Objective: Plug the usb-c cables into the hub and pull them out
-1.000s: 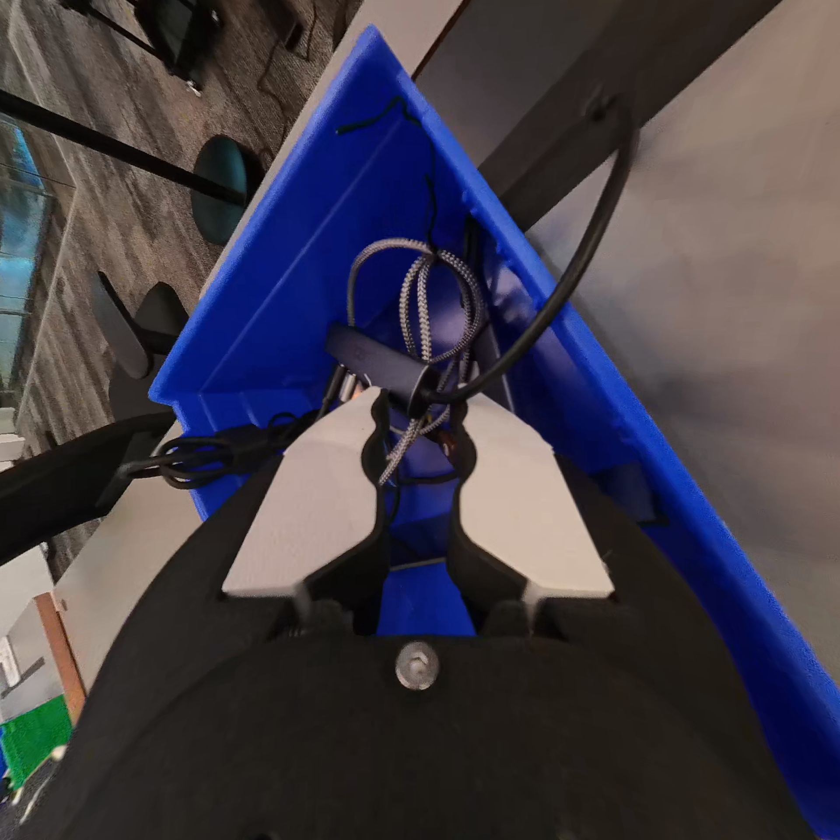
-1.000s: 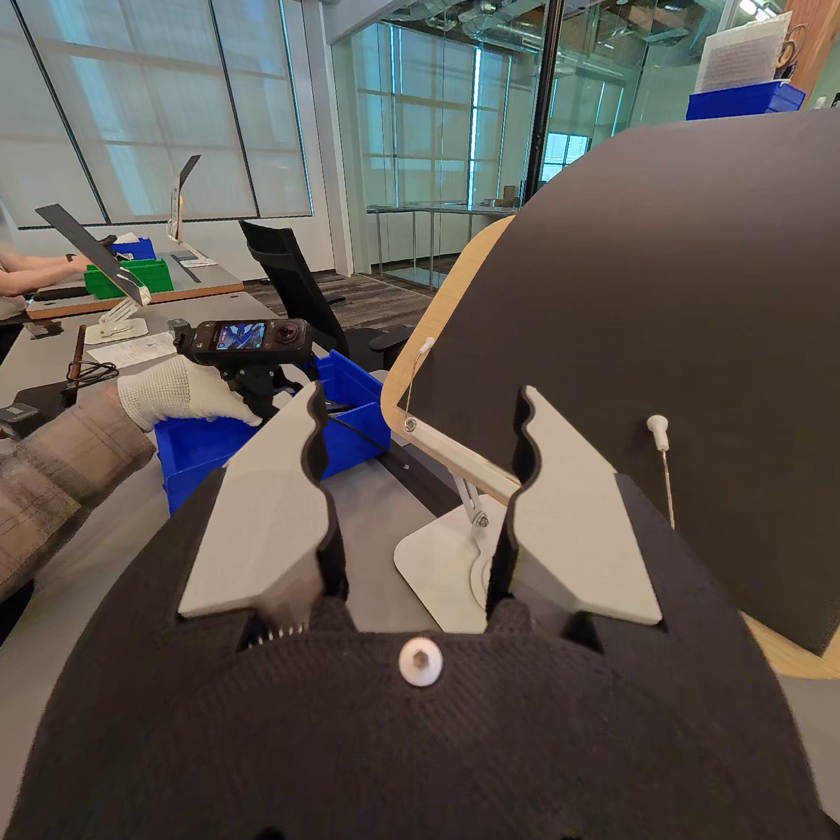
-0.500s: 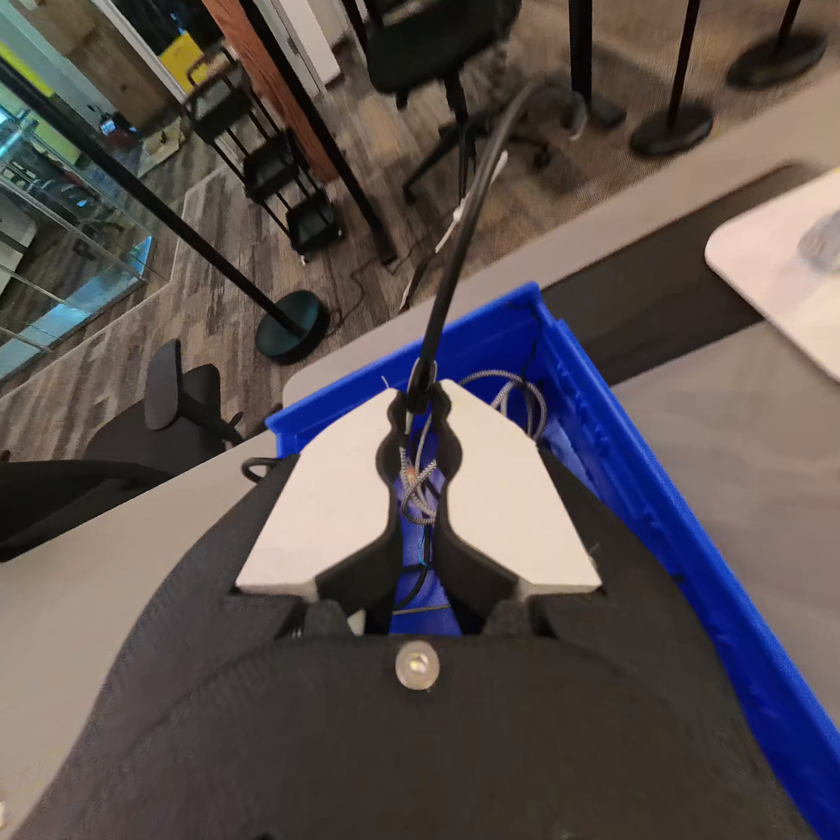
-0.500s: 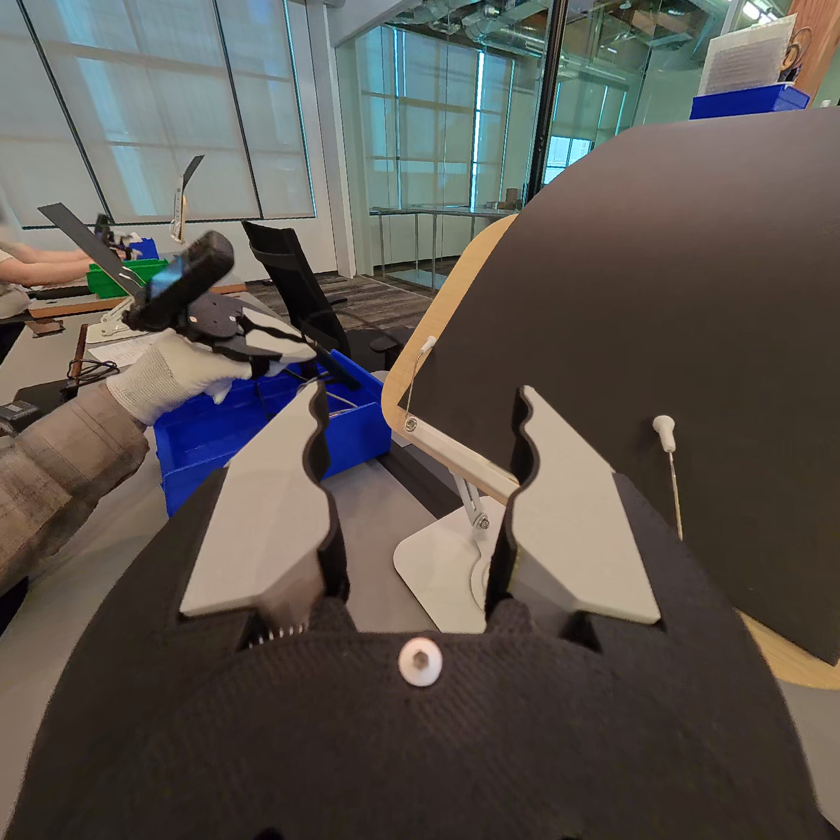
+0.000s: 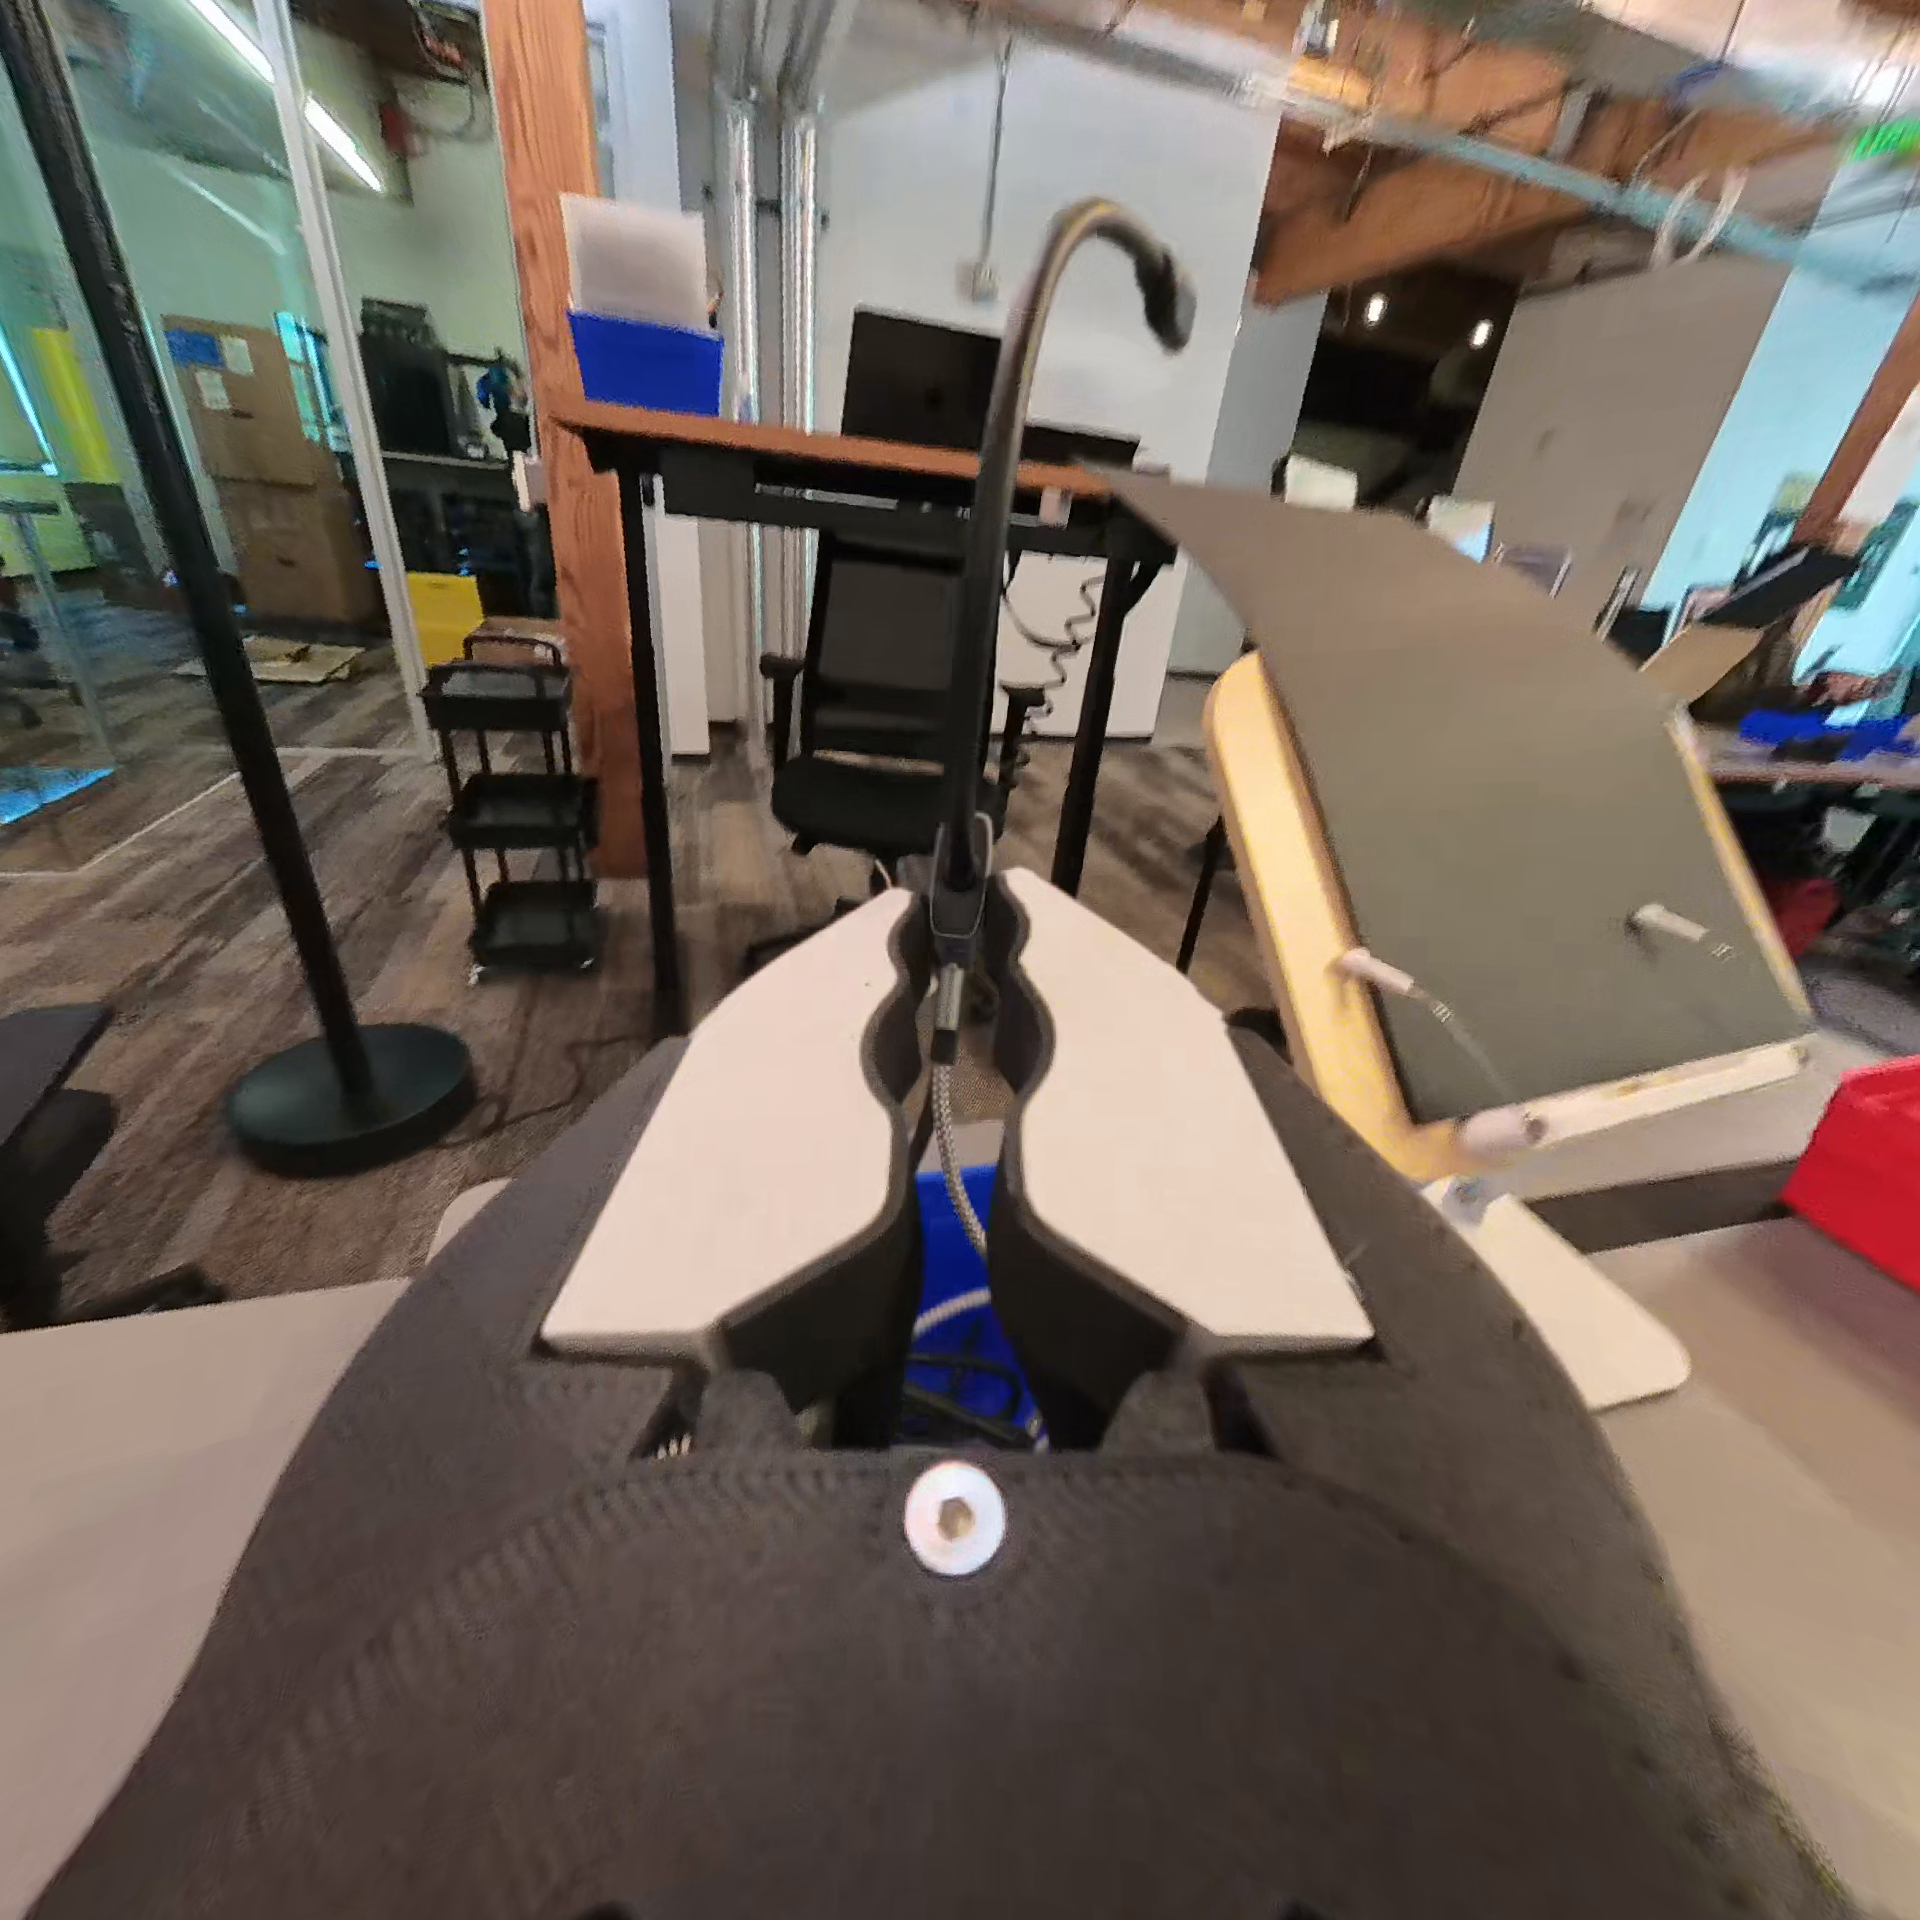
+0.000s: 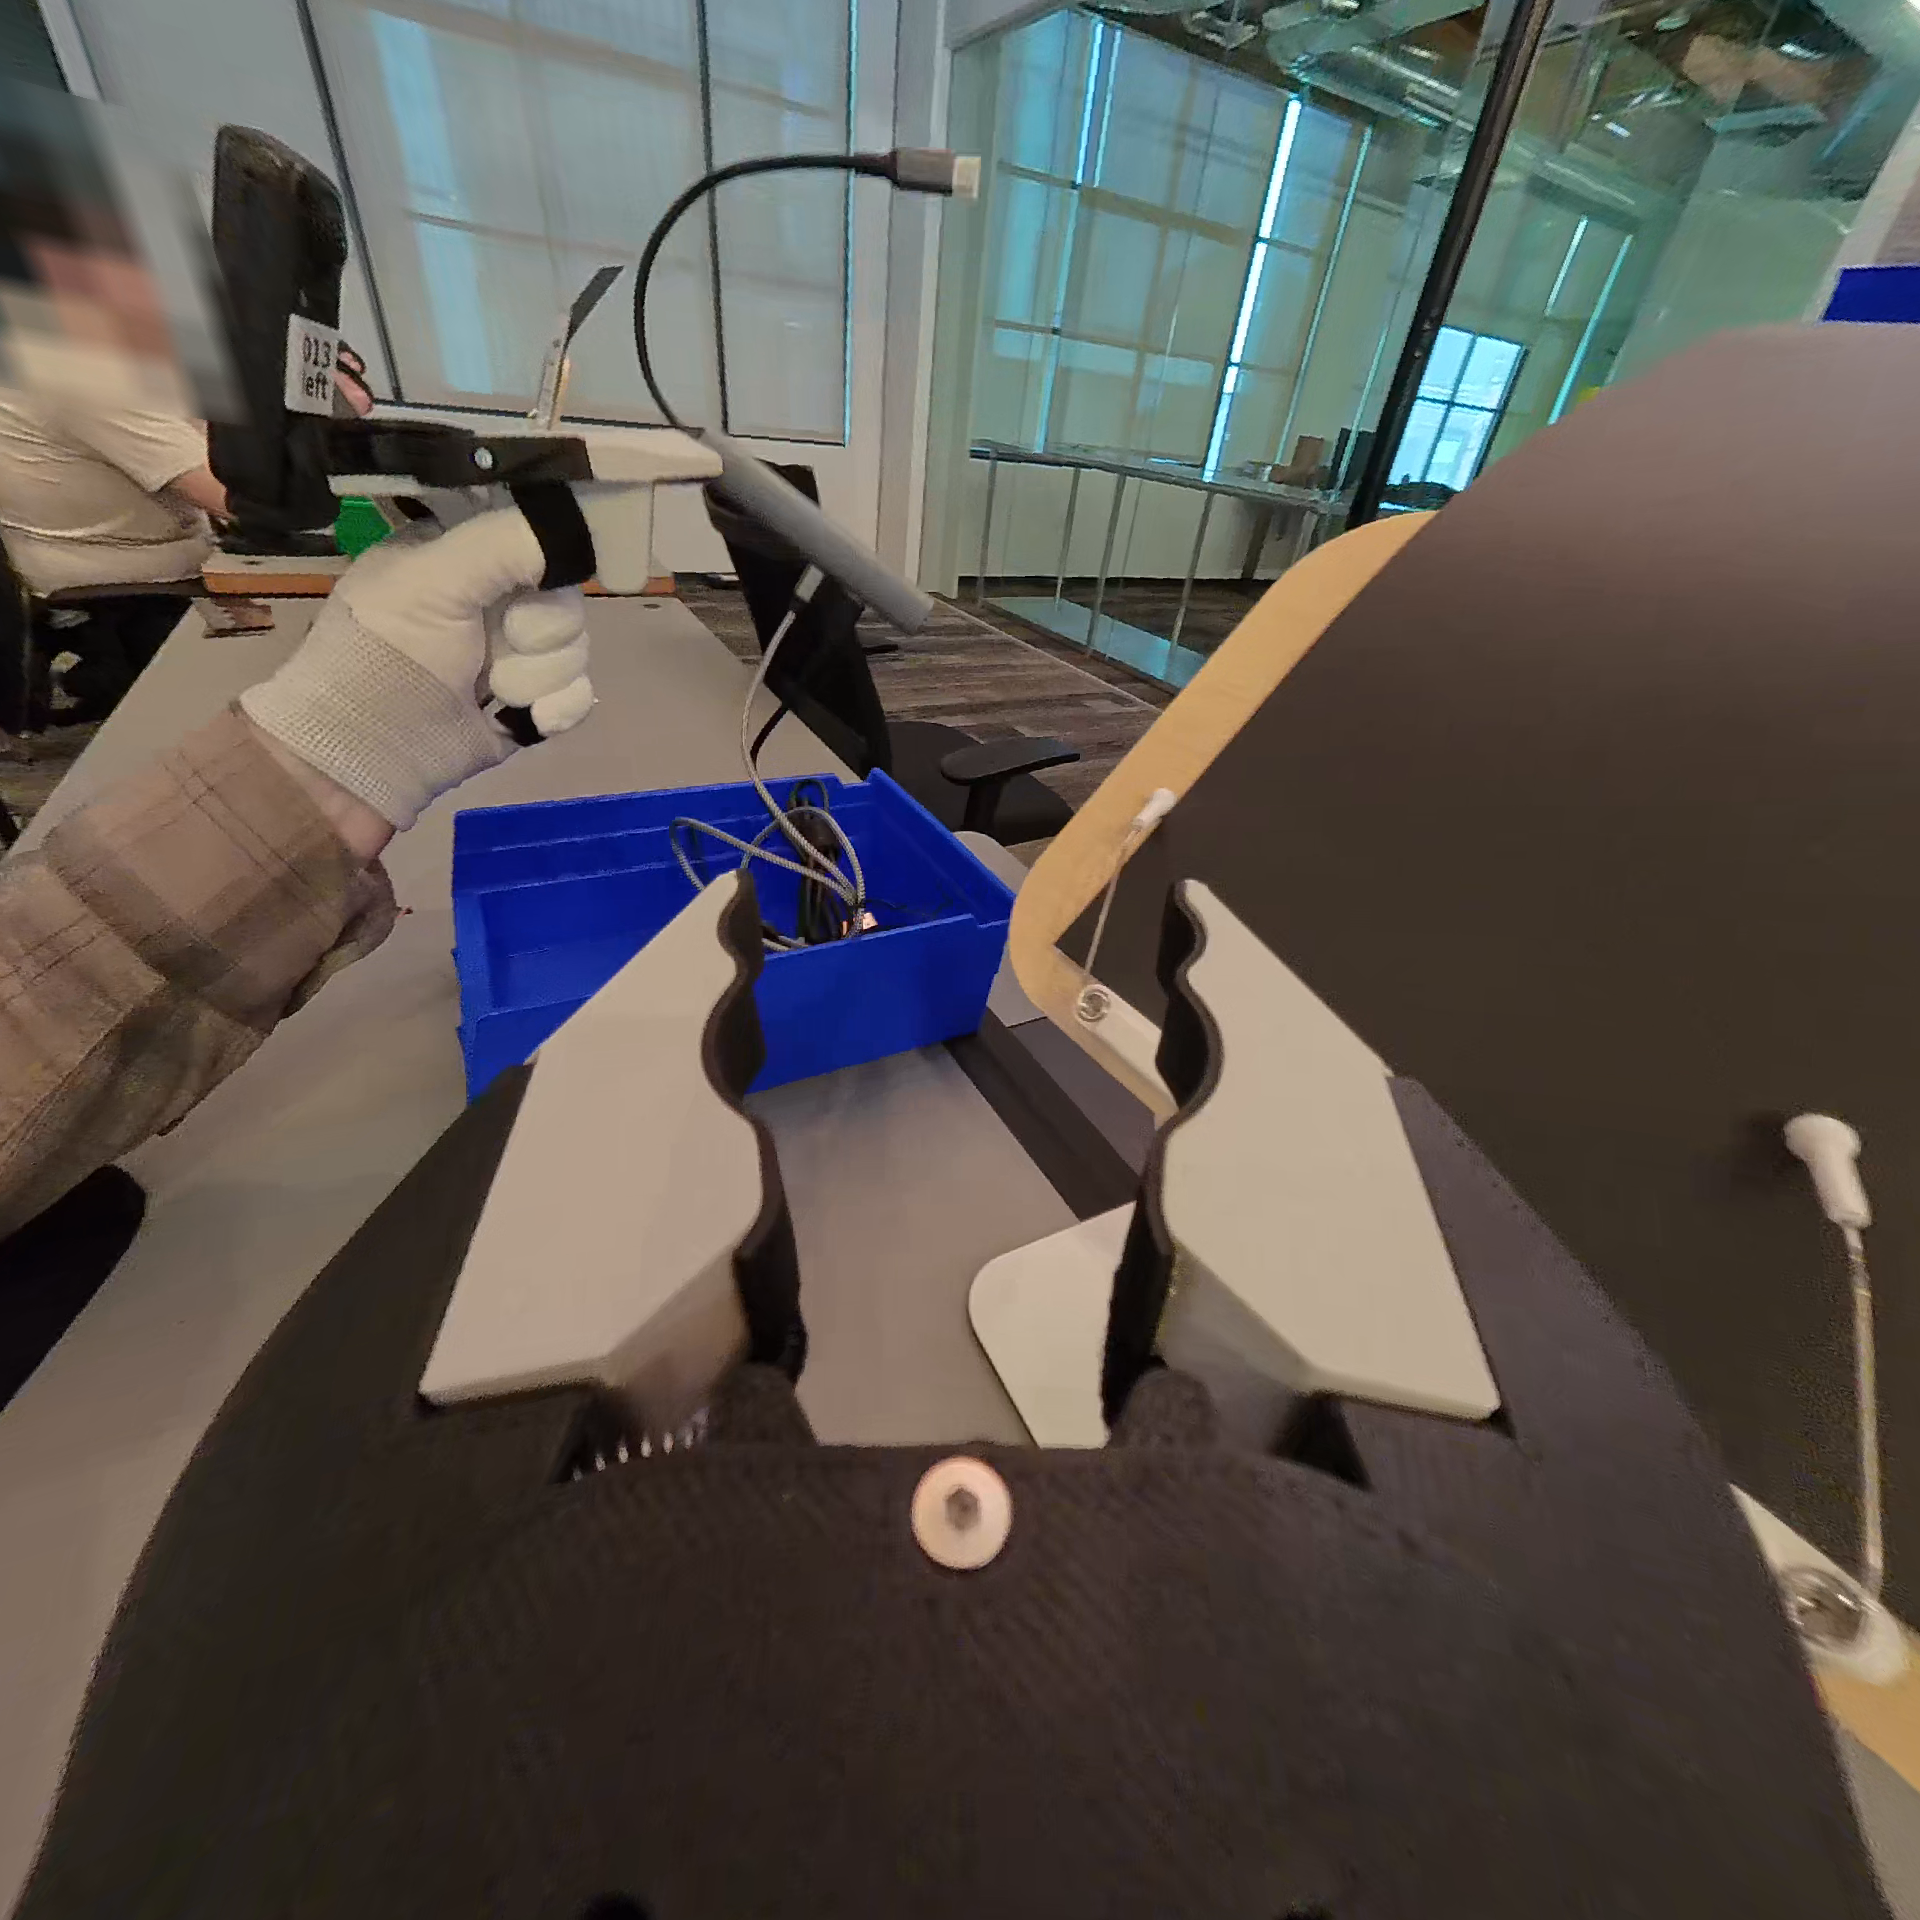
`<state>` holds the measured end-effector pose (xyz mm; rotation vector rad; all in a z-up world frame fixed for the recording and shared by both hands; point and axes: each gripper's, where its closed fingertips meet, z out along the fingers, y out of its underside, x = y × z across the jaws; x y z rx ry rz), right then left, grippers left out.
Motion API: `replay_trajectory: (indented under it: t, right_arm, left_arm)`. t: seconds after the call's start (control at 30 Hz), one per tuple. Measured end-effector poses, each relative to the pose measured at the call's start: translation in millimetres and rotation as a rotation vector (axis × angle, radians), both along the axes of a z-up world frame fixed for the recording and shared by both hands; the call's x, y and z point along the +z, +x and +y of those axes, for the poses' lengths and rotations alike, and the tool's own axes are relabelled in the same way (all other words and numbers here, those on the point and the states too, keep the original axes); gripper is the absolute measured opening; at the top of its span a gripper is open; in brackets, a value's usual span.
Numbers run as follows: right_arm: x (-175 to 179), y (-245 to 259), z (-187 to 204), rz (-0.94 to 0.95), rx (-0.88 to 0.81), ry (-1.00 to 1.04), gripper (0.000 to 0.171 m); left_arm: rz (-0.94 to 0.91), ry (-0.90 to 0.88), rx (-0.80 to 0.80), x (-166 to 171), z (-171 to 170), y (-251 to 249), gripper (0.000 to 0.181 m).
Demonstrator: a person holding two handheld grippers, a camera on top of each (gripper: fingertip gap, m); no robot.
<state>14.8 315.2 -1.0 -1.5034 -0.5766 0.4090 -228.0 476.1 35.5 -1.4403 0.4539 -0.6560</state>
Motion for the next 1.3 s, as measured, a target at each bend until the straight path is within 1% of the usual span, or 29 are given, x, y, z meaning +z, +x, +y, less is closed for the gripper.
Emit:
replay_trajectory:
  t: [0.13, 0.23, 0.4, 0.47, 0.57, 0.67, 0.8, 0.9, 1.07, 1.1, 1.13, 1.17, 1.2, 1.3]
  right_arm:
    - [-3.0, -13.4, 0.0, 0.003, 0.032, -0.006, 0.074]
    - [-5.0, -21.6, -0.2, 0.004, 0.050, -0.011, 0.075]
    - [-6.8, -43.0, -1.9, 0.055, 0.117, -0.033, 0.075]
    - [-5.7, -56.8, -4.6, 0.110, 0.171, -0.046, 0.076]
    - [-7.2, -73.5, -4.3, 0.177, 0.209, -0.066, 0.078]
    - [-8.7, -83.6, -1.3, 0.265, 0.224, -0.094, 0.089]
    - [-4.7, -85.3, -1.4, 0.420, 0.279, -0.135, 0.090]
    - [4.0, -78.4, -4.7, 0.536, 0.341, -0.145, 0.088]
    - [28.1, -61.7, -22.0, 0.687, 0.496, -0.067, 0.053]
    - [33.4, -55.8, -25.8, 0.722, 0.519, -0.038, 0.042]
    - [38.6, -47.9, -28.3, 0.771, 0.533, -0.010, 0.034]
    - [42.8, -40.6, -31.6, 0.814, 0.558, 0.012, 0.021]
    - [44.9, -36.4, -34.2, 0.830, 0.581, 0.021, 0.016]
    - [48.5, -30.5, -40.6, 0.811, 0.602, 0.051, 0.008]
  left_arm:
    - [-0.097, 0.048, -0.032, 26.1, -17.5, -3.9, 0.010]
    - [-0.137, 0.074, -0.074, 42.0, -32.0, -2.8, 0.010]
    - [-0.167, 0.116, -0.190, 65.5, -63.3, 13.7, 0.010]
    - [-0.155, 0.127, -0.236, 70.6, -75.3, 26.7, 0.010]
    - [-0.139, 0.137, -0.331, 76.2, -96.6, 53.3, 0.010]
    - [-0.129, 0.139, -0.443, 80.2, -124.6, 87.8, 0.010]
    - [-0.101, 0.124, -0.576, 76.8, -162.2, 136.5, 0.010]
    - [-0.077, 0.103, -0.650, 68.4, -182.0, 164.8, 0.010]
    - [-0.080, 0.027, -0.769, 53.0, -199.3, 194.9, 0.010]
    - [-0.082, 0.019, -0.776, 50.6, -200.5, 198.6, 0.010]
    - [-0.095, 0.013, -0.792, 50.0, -202.3, 201.0, 0.010]
    - [-0.105, -0.003, -0.807, 48.8, -202.8, 202.6, 0.010]
    - [-0.114, -0.017, -0.819, 47.5, -202.7, 204.0, 0.010]
    - [-0.164, -0.055, -0.865, 45.9, -202.2, 206.3, 0.010]
